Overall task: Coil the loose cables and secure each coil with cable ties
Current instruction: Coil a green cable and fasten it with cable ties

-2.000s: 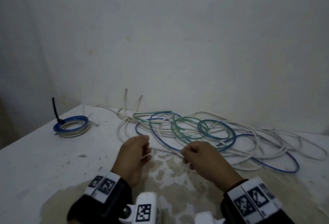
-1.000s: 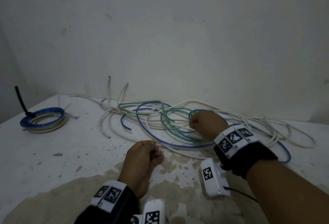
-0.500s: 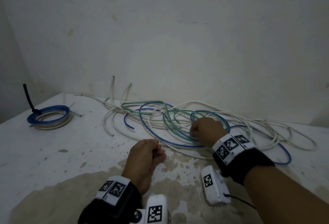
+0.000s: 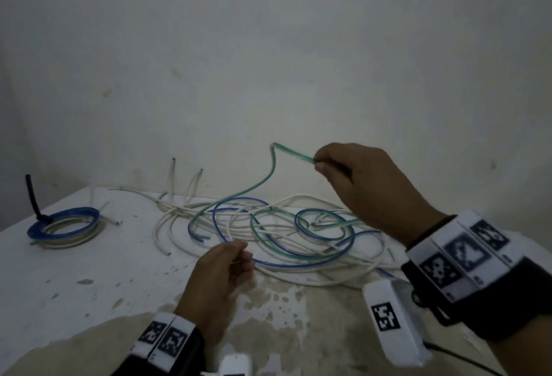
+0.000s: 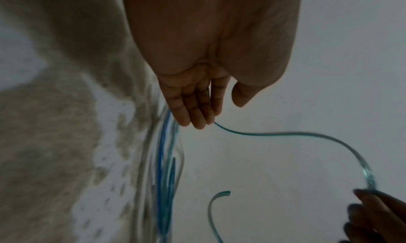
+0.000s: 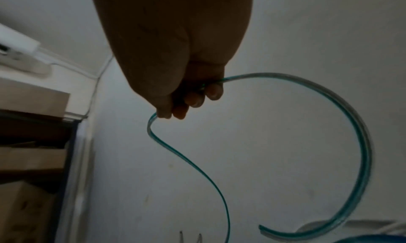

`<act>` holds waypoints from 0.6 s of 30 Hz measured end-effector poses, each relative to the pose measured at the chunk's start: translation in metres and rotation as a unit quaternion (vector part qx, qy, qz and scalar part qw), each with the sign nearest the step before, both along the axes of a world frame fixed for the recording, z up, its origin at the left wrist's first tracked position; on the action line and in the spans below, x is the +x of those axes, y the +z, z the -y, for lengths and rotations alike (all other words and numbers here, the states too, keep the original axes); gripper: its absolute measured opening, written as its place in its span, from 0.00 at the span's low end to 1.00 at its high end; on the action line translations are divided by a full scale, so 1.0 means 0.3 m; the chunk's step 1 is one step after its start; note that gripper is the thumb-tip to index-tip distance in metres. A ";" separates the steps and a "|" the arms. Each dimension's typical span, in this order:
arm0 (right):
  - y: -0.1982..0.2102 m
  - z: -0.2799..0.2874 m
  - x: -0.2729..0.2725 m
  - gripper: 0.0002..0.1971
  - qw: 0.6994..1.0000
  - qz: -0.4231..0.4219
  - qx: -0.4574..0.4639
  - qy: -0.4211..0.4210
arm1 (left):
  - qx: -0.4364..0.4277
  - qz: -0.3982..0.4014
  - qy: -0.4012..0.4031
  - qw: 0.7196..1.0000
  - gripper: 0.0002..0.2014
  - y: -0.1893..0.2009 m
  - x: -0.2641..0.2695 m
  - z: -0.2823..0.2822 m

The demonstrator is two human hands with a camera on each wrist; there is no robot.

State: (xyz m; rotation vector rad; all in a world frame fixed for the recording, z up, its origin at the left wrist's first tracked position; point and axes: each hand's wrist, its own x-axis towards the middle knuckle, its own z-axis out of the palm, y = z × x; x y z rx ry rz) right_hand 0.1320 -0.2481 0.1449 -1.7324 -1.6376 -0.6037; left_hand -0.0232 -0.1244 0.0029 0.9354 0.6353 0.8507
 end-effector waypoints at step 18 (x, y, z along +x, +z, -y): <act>-0.207 0.360 -0.075 0.14 0.926 -0.097 -0.357 -0.074 | 0.065 0.163 -0.002 0.984 0.12 0.492 -0.012 0.088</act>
